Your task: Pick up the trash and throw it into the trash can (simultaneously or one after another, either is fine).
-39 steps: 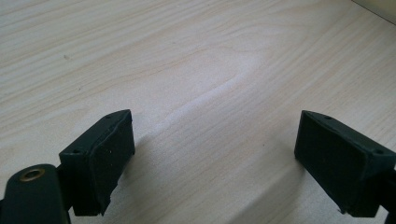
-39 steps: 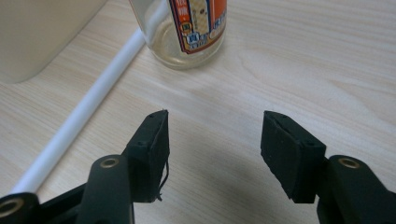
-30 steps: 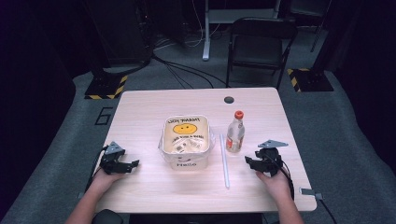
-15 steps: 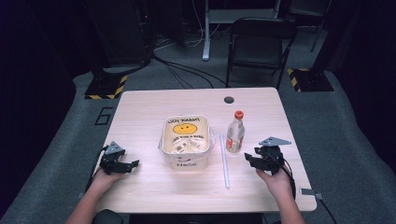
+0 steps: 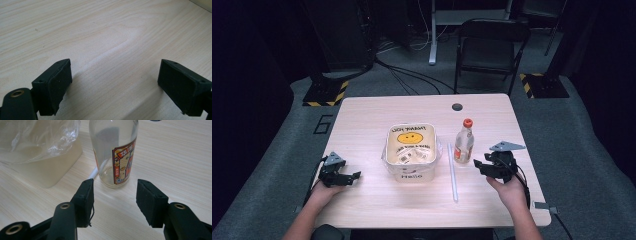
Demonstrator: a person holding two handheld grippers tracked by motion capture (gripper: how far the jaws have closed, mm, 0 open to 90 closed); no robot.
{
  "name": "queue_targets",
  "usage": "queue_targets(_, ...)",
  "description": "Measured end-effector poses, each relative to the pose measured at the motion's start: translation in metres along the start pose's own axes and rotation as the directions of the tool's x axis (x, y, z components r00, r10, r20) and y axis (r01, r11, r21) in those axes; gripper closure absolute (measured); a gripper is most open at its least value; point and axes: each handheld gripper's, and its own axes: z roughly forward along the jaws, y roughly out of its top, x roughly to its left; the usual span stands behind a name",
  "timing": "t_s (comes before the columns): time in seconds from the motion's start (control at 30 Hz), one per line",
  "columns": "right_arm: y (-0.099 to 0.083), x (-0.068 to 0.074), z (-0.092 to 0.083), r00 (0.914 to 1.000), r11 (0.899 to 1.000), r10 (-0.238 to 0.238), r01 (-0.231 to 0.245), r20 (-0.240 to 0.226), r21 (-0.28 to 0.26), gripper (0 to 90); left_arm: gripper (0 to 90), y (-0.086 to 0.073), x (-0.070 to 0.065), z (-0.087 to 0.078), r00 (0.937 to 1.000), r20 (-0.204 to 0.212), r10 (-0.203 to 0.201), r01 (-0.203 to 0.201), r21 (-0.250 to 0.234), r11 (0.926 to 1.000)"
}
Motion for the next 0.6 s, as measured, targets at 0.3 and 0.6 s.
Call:
queue_targets(0.3, 0.016, 0.002, 0.0, 0.9998, 1.0, -0.018, 0.018, -0.011, 0.0, 47.6, 12.0, 0.0, 0.0, 0.0, 1.0, 0.0, 0.0, 0.0, 0.0, 1.0)
queue_targets(0.6, 0.026, 0.004, 0.0, 0.9995, 1.0, -0.029, 0.029, -0.01, -0.004, 47.9, 12.0, 0.0, 0.0, 0.0, 1.0, 0.0, 0.0, 0.0, 0.0, 1.0)
